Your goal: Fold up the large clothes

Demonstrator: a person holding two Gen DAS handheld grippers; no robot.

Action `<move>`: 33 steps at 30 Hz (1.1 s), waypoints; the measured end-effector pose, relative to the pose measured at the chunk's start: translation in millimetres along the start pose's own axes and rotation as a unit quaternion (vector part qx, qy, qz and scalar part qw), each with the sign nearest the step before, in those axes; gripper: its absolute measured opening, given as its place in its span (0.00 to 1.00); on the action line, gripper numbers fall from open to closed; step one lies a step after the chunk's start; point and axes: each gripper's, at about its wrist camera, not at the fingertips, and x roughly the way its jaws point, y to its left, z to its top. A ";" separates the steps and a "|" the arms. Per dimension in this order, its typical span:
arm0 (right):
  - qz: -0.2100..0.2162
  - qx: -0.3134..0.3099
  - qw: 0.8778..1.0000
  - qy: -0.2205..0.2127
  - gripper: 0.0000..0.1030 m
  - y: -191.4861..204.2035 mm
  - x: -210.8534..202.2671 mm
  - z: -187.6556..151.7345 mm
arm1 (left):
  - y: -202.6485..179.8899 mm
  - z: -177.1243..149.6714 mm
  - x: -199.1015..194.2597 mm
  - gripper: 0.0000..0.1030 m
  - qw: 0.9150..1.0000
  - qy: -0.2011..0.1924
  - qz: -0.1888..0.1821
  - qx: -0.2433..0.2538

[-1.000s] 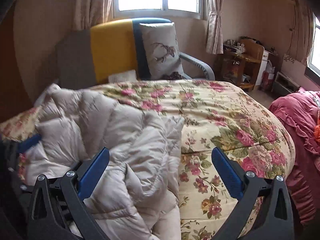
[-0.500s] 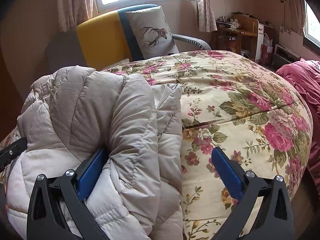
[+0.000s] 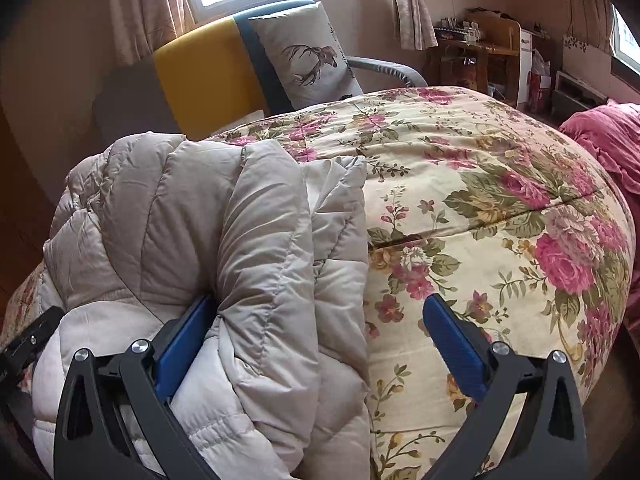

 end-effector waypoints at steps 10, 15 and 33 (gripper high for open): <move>0.012 0.016 1.000 0.023 0.98 2.9 -8.3 4.5 | 36.1 -15.7 -11.0 0.97 0.986 0.047 -0.113 -0.114; 0.038 0.008 0.999 0.027 0.98 4.4 -25.3 11.4 | 32.0 -13.0 -18.4 0.97 0.985 0.050 -0.129 -0.102; 0.215 0.102 0.958 0.158 0.98 -31.5 2.9 -13.1 | 43.9 -17.9 -15.4 0.97 0.980 0.092 -0.166 -0.068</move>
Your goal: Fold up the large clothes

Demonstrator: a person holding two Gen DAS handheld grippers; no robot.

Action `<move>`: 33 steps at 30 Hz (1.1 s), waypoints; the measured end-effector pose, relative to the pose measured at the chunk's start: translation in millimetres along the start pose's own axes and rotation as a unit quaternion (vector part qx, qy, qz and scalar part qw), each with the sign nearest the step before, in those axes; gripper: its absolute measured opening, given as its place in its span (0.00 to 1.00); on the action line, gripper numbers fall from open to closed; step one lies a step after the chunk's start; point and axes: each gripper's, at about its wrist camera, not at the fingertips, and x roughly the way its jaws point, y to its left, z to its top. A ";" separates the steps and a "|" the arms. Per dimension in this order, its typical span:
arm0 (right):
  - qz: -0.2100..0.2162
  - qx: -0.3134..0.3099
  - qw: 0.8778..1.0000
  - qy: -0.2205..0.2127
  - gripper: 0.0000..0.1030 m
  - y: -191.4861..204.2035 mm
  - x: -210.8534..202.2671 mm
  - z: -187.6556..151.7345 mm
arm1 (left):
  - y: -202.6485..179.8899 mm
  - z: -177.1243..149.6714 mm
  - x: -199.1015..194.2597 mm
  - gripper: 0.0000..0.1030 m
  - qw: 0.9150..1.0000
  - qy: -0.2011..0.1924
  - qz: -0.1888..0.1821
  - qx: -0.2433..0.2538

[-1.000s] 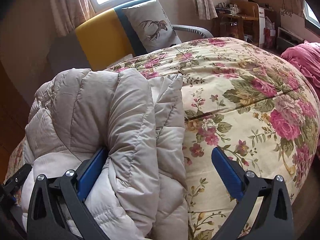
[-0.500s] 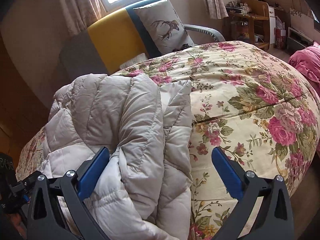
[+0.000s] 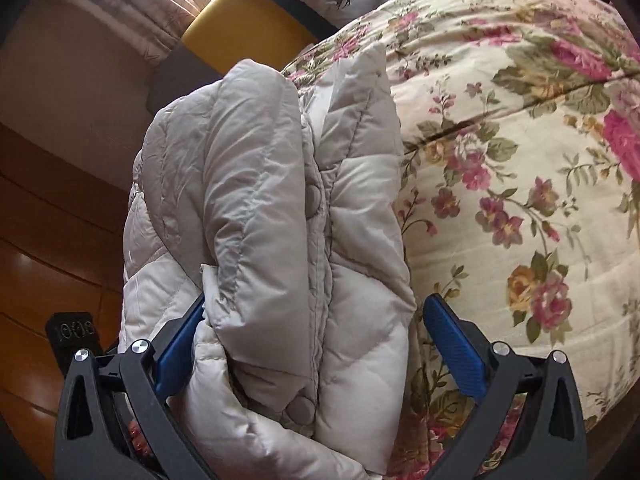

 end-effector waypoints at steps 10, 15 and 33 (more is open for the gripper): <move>0.053 -0.015 0.998 0.029 0.98 -5.5 17.0 6.9 | 21.3 -17.1 4.5 0.97 0.996 0.040 -0.062 -0.050; 0.088 -0.016 0.994 0.058 0.98 -3.2 33.7 19.1 | 18.3 -19.7 11.2 0.97 0.995 0.050 -0.067 -0.057; 0.149 -0.085 0.985 0.016 0.93 56.4 44.7 0.9 | -33.8 -30.1 -45.2 0.75 0.997 -0.053 0.021 0.053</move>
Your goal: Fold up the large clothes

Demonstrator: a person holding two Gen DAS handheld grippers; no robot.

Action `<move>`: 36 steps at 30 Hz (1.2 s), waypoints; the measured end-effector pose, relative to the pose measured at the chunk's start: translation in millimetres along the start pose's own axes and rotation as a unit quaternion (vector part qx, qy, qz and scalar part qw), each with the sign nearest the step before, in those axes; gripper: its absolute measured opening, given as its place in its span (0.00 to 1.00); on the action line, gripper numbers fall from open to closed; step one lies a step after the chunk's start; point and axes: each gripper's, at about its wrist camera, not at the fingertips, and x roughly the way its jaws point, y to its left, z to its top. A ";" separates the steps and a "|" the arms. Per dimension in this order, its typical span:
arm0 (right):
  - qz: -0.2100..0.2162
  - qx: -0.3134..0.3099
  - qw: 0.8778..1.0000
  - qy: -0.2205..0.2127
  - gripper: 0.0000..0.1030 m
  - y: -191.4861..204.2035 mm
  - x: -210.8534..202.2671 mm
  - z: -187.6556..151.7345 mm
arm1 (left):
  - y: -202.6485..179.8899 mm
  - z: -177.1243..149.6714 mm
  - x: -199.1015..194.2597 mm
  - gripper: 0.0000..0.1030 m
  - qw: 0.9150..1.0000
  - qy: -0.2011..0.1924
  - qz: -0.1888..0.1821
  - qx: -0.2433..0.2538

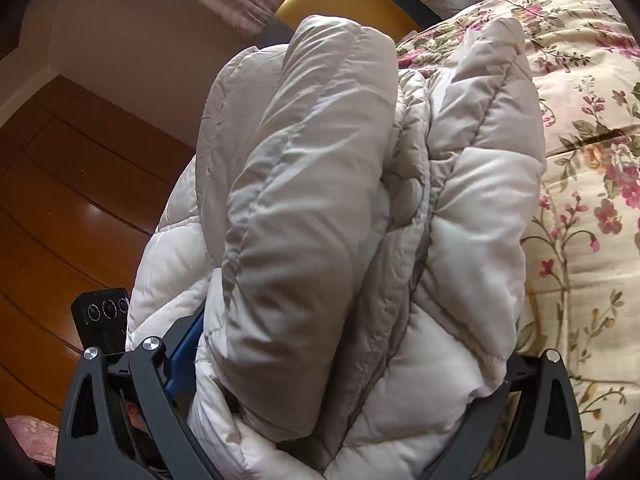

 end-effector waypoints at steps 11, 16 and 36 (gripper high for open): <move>0.069 -0.068 0.995 0.019 0.93 65.2 96.1 18.7 | 51.3 -9.3 -79.9 0.73 0.991 -0.091 0.097 -0.028; 0.098 -0.108 0.988 0.049 0.93 95.1 167.3 37.7 | 94.0 -11.2 -120.5 0.73 0.979 -0.129 0.146 -0.063; -0.123 -0.239 0.956 -0.117 0.98 160.8 158.8 76.9 | 158.3 -26.4 -109.1 0.94 0.958 -0.143 0.207 -0.134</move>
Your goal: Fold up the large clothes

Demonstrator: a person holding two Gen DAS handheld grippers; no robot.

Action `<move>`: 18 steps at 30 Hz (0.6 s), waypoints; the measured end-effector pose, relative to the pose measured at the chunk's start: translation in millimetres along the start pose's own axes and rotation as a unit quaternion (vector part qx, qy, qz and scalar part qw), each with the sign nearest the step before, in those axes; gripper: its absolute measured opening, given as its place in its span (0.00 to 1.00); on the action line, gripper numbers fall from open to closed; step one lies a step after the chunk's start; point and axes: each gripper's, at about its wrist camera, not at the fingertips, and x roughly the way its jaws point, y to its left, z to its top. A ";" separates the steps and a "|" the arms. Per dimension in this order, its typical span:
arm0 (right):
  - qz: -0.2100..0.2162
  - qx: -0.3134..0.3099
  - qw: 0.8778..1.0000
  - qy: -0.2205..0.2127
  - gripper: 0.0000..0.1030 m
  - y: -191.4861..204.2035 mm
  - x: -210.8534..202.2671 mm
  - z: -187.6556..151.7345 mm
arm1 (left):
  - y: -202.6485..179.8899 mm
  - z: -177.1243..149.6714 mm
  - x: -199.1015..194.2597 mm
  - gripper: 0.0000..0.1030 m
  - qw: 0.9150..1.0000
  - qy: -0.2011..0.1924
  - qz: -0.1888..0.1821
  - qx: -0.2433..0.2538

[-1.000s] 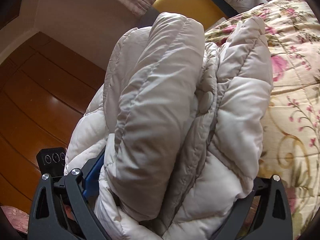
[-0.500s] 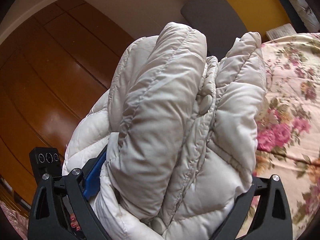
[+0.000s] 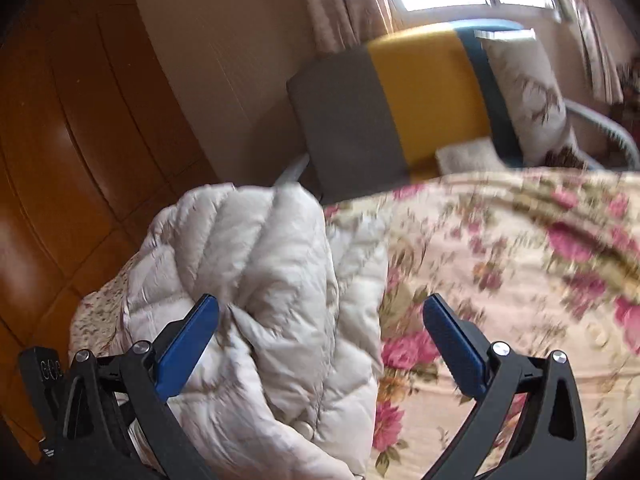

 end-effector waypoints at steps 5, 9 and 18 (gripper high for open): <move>-0.013 -0.119 0.993 -0.006 0.98 88.2 7.5 39.6 | -3.8 4.4 1.1 0.94 1.000 0.006 0.018 0.002; 0.025 -0.169 0.985 0.029 0.96 140.6 32.9 43.3 | -17.0 8.2 -6.9 0.95 0.999 0.022 0.037 -0.003; -0.019 -0.086 0.986 0.142 0.71 101.1 129.2 26.5 | -17.1 13.0 -1.3 0.97 1.000 0.024 0.003 -0.012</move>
